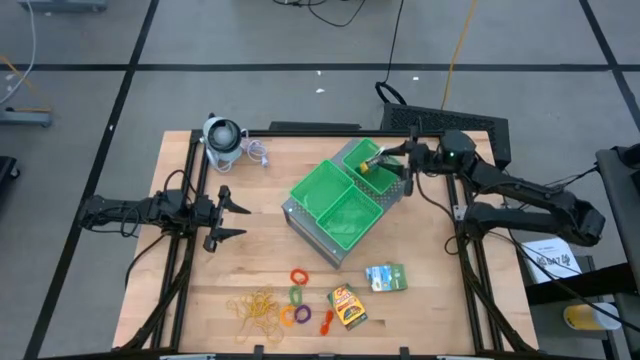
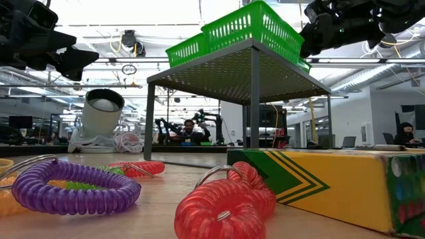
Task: Pick & Place Office Desk Supplies
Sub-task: Put the yellow crayon box into the top right green bin on the shelf
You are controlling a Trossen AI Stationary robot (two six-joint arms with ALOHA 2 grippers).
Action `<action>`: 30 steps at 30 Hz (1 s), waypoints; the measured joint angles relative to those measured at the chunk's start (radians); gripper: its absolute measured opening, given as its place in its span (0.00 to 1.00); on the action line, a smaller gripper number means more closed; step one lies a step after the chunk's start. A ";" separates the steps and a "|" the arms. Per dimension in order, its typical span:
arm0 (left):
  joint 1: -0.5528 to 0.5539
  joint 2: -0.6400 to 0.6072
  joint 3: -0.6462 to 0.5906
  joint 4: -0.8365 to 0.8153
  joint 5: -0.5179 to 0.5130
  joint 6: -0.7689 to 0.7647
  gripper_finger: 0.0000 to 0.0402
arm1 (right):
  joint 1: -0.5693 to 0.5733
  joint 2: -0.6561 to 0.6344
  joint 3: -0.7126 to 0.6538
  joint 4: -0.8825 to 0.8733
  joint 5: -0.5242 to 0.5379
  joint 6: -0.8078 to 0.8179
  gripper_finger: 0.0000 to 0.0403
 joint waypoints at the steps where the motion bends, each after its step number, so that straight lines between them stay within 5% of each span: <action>1: 0.000 0.000 0.000 0.000 0.000 0.000 0.66 | 0.009 0.003 0.000 0.003 0.008 -0.009 0.37; 10: 0.000 0.000 0.000 0.000 0.000 0.000 0.66 | 0.060 0.070 0.000 0.079 0.150 -0.095 0.36; 30: 0.000 0.000 0.000 0.000 0.000 0.000 0.66 | 0.138 0.154 -0.002 0.277 0.150 -0.269 0.37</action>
